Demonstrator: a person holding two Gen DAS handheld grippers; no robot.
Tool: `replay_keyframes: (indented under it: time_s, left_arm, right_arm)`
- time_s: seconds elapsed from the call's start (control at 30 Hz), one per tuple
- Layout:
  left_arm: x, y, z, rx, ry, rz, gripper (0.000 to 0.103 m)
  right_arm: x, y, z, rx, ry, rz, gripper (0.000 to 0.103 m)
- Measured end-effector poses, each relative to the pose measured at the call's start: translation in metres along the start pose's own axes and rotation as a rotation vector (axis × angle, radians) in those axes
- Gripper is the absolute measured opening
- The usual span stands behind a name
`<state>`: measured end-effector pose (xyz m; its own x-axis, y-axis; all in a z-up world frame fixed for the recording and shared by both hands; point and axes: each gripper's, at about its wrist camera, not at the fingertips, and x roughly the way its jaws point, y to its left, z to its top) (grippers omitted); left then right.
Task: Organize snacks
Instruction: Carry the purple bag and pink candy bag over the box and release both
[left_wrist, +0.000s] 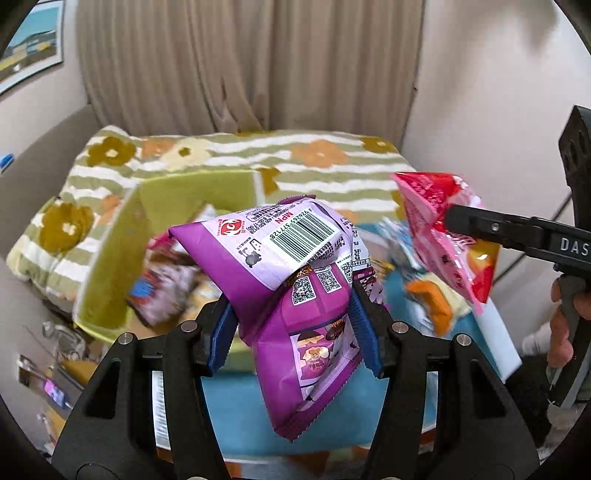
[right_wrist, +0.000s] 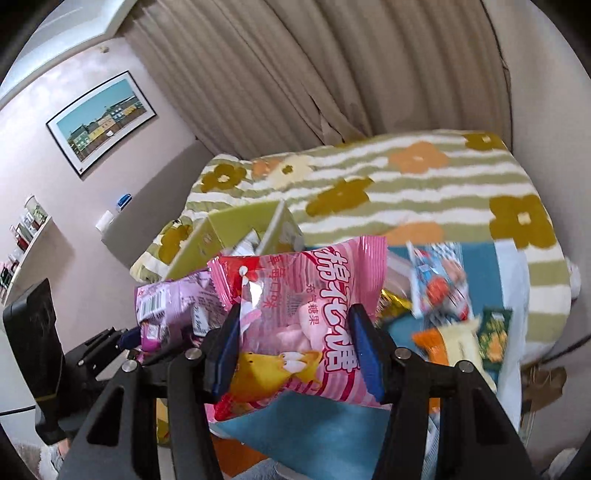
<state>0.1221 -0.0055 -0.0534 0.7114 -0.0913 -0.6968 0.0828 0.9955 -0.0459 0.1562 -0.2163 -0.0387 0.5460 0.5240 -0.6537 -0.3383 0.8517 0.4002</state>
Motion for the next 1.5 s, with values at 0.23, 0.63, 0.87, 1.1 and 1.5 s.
replay_keyframes:
  time_s: [0.23, 0.63, 0.87, 1.1, 1.5]
  left_arm:
    - [0.023, 0.093, 0.032, -0.032, 0.028, 0.022, 0.053]
    - [0.095, 0.201, 0.034, -0.022, 0.212, -0.061, 0.056]
    - [0.099, 0.225, 0.030, -0.007, 0.228, -0.094, 0.103]
    - [0.095, 0.235, 0.033, -0.021, 0.221, -0.052, 0.103]
    - [0.094, 0.236, 0.046, -0.040, 0.198, -0.041, 0.102]
  right_arm:
    - [0.058, 0.053, 0.035, 0.002, -0.015, 0.024, 0.052]
    - [0.160, 0.128, 0.061, 0.066, 0.048, -0.002, 0.052]
    - [0.193, 0.137, 0.055, 0.104, 0.099, -0.050, 0.052]
    - [0.211, 0.139, 0.050, 0.073, 0.132, -0.094, 0.052]
    - [0.236, 0.137, 0.061, 0.042, 0.204, -0.120, 0.059]
